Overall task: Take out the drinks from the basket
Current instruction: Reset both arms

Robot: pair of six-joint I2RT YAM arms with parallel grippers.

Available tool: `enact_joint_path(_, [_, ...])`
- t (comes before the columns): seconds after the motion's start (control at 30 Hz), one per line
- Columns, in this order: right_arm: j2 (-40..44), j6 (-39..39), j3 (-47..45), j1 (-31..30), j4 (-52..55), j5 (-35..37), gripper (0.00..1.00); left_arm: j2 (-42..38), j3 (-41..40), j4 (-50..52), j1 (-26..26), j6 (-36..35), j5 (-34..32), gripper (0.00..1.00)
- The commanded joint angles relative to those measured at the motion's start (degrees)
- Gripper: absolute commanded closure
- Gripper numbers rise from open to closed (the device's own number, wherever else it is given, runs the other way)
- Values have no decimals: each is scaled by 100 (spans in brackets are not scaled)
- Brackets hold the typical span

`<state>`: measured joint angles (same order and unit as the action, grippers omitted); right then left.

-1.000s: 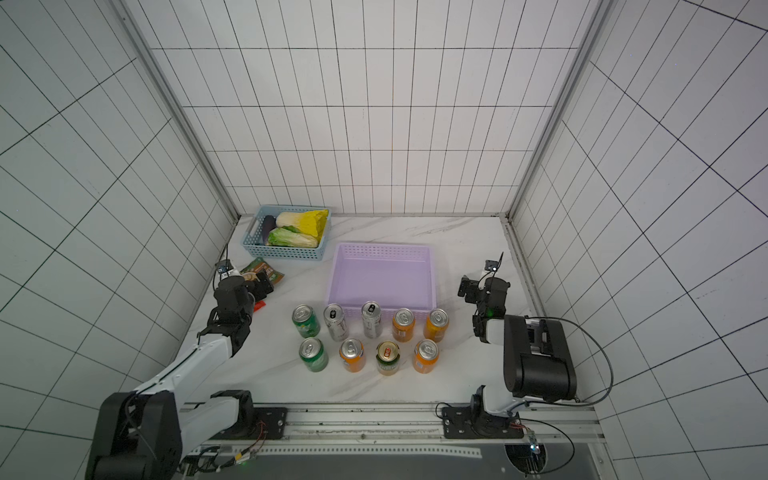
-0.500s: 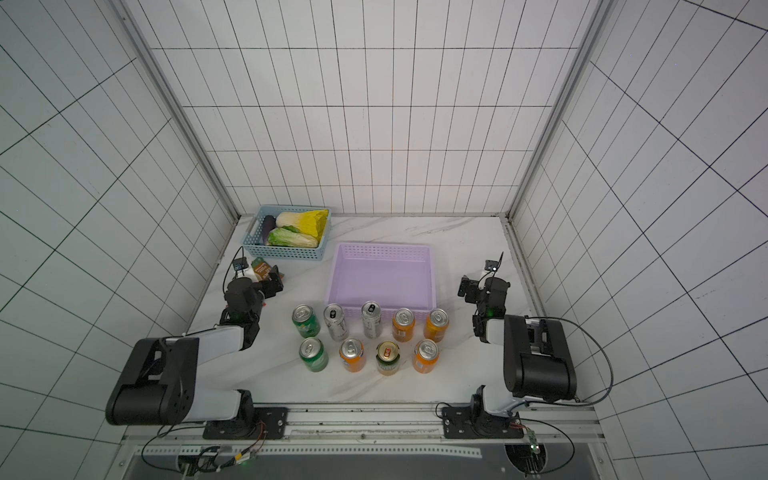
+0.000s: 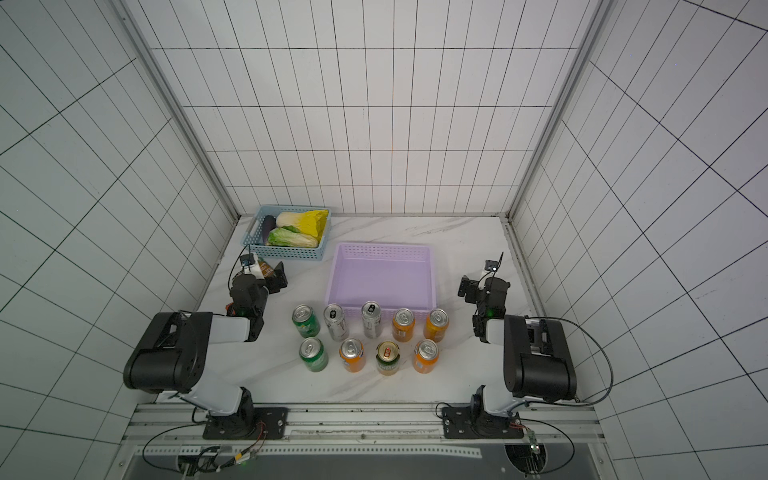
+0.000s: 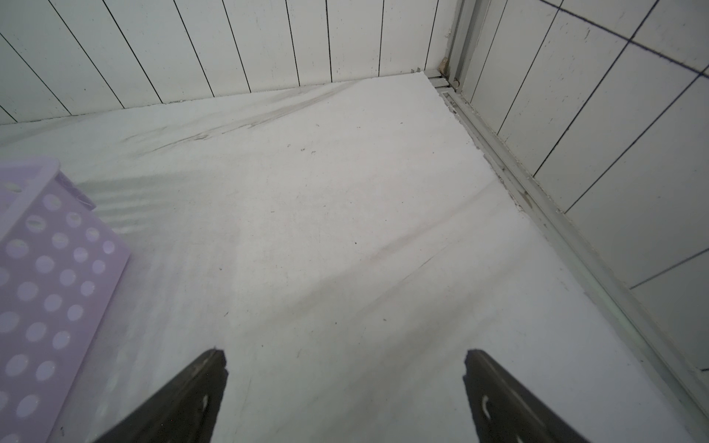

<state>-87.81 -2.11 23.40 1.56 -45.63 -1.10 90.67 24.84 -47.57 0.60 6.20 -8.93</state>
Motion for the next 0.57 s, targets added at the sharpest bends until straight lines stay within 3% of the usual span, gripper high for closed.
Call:
enact_joint_path(0.0, [-25, 44, 148, 63, -16, -30, 1, -146, 119, 466, 34, 22, -37, 2])
enact_joint_path(0.53, [-26, 44, 147, 63, -16, -21, 1, -138, 118, 437, 28, -2, -34, 2])
